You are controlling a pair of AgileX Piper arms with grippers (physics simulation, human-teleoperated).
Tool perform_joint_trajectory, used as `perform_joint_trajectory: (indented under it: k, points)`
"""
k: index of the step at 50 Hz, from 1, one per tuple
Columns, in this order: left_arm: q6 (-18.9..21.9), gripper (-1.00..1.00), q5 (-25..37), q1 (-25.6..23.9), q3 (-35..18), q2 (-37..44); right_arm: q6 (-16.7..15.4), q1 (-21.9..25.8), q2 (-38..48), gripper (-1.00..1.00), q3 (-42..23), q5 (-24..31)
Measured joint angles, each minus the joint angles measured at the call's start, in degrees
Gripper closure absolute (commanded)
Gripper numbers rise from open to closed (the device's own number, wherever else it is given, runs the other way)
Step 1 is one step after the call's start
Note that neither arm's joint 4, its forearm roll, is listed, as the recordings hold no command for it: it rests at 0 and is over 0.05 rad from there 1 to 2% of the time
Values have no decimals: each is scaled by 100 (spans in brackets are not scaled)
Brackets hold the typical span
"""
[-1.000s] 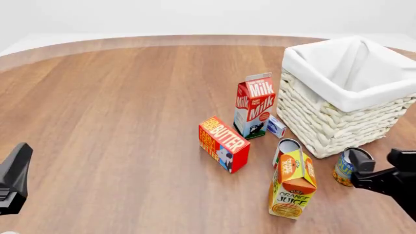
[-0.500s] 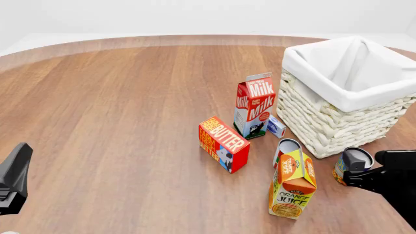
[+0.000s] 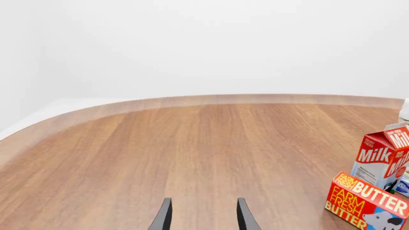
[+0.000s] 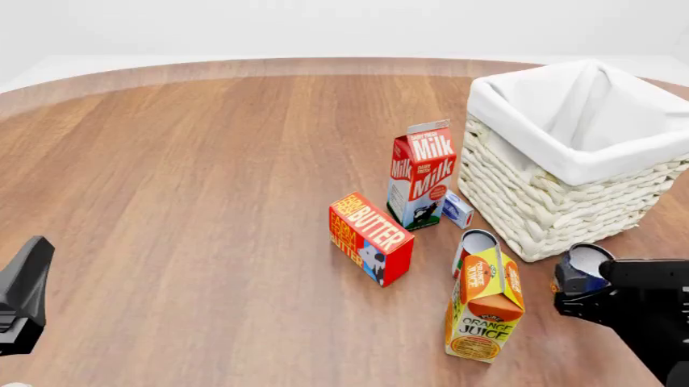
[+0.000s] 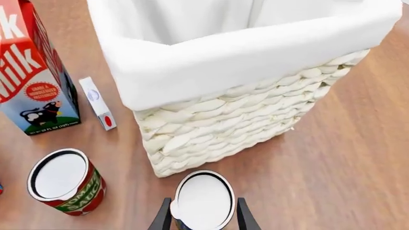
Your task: Pick up the alphabet soup, and put it in the basket.
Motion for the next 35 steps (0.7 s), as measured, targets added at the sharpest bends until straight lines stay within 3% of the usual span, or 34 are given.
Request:
perform_joint_trajectory:
  k: [24, 25, 35]
  points:
    - [0, -100, 0, 0, 0, 0, 17, 11, 467, -100, 1, -275]
    - [0, -100, 0, 0, 0, 0, 19, 12, 473, 100, 1, -278]
    - [0, -100, 0, 0, 0, 0, -34, 18, 486, 100, 1, -294]
